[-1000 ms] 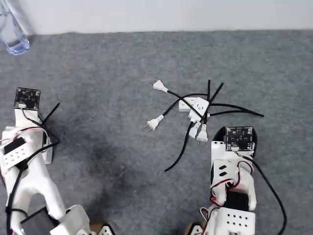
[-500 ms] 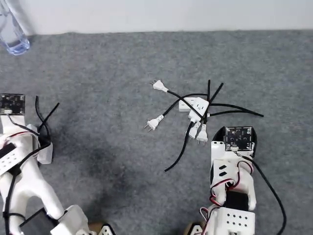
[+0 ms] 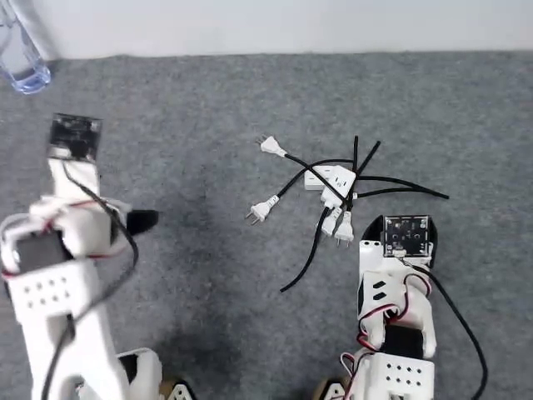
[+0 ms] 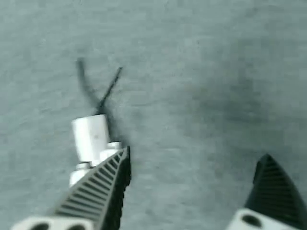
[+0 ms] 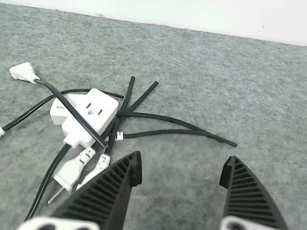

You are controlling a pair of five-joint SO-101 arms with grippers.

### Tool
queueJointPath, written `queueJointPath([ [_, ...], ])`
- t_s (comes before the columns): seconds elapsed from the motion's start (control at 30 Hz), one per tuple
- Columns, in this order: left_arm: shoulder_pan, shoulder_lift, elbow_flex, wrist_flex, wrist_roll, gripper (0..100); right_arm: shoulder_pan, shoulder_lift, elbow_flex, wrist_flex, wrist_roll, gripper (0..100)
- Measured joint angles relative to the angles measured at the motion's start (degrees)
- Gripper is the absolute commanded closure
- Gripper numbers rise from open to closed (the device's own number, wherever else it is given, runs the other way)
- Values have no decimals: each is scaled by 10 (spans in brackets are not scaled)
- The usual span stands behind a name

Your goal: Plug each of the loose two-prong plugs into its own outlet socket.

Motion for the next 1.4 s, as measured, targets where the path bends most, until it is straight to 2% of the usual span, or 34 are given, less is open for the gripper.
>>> queueJointPath([
  [0.1, 16, -77, 86, -39, 42, 620, -14, 0, 0, 29, -10, 719],
  [0.3, 14, -193, 311, -206, 119, 620, -12, -1, -76, 135, -15, 719],
  [0.43, 14, -248, 422, -282, 151, 620, -38, 0, -155, 233, 46, 720],
  [0.57, 14, -295, 500, -338, 153, 621, -84, 0, -245, 333, 114, 721],
  [0.73, 11, -367, 544, -345, 153, 621, -120, 41, -325, 352, 185, 721],
  [0.9, 10, -449, 585, -345, 153, 621, -122, 217, -398, 288, 213, 721],
  [1.0, 10, -499, 608, -345, 153, 621, -130, 360, -485, 286, 215, 721],
  [1.07, 9, -529, 615, -342, 153, 621, -151, 467, -569, 317, 228, 721],
  [1.2, 9, -590, 625, -318, 153, 621, -193, 674, -746, 417, 322, 721],
  [1.4, -22, -607, 626, -315, 153, 621, -244, 897, -972, 491, 396, 721],
])
